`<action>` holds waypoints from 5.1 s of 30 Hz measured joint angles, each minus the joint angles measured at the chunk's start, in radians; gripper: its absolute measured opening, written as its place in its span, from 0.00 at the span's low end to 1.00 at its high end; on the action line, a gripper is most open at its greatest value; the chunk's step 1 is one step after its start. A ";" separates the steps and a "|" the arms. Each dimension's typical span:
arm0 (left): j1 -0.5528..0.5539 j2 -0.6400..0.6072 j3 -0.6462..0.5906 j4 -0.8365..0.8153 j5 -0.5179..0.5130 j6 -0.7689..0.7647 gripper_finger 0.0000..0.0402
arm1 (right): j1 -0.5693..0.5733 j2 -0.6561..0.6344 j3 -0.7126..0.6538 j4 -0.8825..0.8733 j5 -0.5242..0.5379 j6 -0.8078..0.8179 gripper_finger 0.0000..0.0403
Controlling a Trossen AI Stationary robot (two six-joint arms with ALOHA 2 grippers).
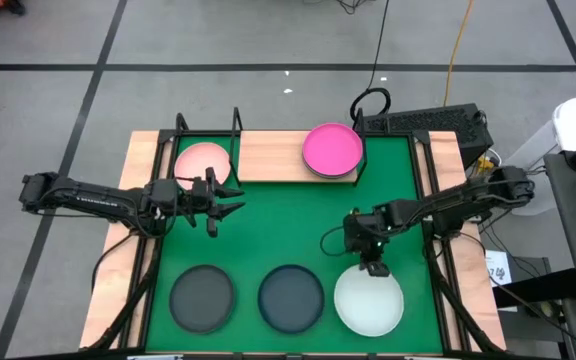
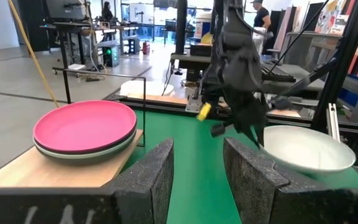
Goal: Place and stack plates onto a shelf
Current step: Put the white plate on the shelf
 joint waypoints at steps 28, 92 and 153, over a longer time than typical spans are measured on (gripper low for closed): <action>0.000 0.000 0.000 0.000 -0.010 0.024 0.36 | -0.589 0.106 0.223 1.085 0.624 0.133 0.00; 0.000 0.000 0.000 -0.010 -0.009 0.076 0.36 | -0.543 0.449 0.624 0.563 0.363 -0.316 0.09; 0.002 0.000 0.000 -0.008 -0.010 0.017 0.36 | -0.066 0.339 0.288 0.688 0.887 -0.994 0.00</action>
